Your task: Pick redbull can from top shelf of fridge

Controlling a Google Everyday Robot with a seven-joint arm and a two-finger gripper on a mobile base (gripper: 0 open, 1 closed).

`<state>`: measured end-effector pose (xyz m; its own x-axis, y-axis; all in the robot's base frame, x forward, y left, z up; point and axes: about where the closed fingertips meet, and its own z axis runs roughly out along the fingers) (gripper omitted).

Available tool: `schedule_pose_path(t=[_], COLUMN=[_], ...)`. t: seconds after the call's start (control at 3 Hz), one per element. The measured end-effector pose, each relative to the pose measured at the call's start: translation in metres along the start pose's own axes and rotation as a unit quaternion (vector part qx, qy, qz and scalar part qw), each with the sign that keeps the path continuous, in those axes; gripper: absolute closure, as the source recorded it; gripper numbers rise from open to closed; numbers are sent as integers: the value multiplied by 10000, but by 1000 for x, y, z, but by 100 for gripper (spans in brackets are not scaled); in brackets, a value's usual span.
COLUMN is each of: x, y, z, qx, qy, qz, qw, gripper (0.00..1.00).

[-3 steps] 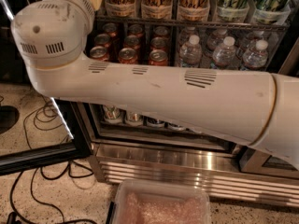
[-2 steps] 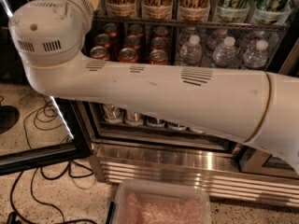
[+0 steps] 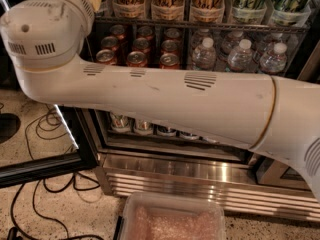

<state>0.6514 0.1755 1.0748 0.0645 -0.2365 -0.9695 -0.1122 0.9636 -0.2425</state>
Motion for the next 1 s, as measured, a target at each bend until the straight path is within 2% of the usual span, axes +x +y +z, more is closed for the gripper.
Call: schedule_pose_path(t=[1.0], x=[0], y=[1], z=[13], qx=[202], qy=[22], qz=[182], qw=[9996], gripper=[39])
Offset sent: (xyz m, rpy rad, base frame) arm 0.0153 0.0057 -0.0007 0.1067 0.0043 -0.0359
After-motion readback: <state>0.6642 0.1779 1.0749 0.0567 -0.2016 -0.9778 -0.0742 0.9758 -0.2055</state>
